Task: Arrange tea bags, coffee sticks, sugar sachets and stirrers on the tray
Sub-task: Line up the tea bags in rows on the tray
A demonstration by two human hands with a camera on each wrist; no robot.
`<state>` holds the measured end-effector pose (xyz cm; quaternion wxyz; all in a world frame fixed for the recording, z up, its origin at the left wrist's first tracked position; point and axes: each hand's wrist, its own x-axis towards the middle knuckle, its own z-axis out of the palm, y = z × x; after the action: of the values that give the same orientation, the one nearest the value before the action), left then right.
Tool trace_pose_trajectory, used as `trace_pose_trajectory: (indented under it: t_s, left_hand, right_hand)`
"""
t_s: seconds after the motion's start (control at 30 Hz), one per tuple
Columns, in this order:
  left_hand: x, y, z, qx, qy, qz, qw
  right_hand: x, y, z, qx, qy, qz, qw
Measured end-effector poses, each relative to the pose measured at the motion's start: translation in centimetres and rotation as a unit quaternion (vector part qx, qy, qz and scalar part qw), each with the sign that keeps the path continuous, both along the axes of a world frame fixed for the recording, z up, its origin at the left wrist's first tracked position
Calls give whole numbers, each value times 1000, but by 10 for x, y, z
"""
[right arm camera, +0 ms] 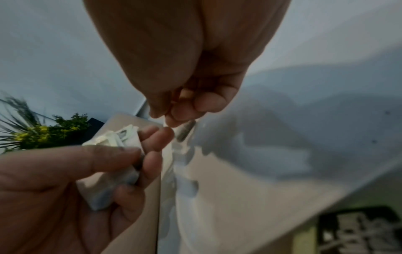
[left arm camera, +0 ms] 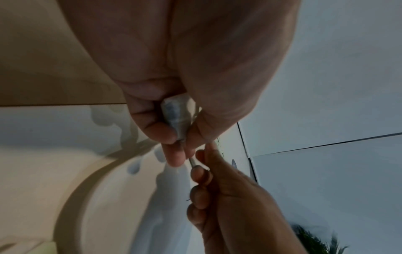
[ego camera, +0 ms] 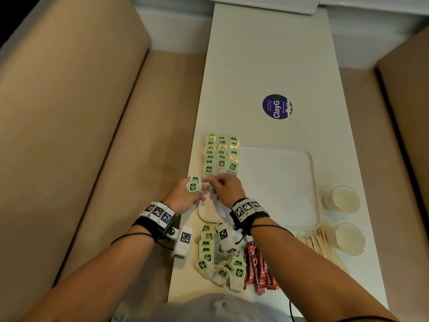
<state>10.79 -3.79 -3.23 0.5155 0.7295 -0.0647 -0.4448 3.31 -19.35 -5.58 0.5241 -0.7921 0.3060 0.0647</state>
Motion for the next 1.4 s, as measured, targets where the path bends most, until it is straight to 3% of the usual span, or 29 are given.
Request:
trace_pose_trajectory:
  t_s: [0.17, 0.53, 0.7, 0.97, 1.2, 1.4]
  left_hand:
    - [-2, 1, 5, -15, -19, -39, 999]
    - [0, 1, 7, 61, -85, -2, 994]
    - [-4, 0, 4, 51, -123, -18, 991]
    - [-7, -10, 2, 36, -118, -36, 992]
    - [0, -16, -9, 56, -115, -21, 992]
    - [14, -16, -16, 68, -166, -85, 980]
  right_hand:
    - [2, 5, 19, 94, -59, 49, 993]
    - [-6, -8, 28, 13, -46, 93, 994]
    - [-18, -14, 23, 14, -59, 65, 996]
    - [-30, -11, 14, 14, -61, 16, 998]
    - [-40, -6, 0, 34, -11, 16, 999]
    - [-29, -16, -2, 6, 17, -39, 999]
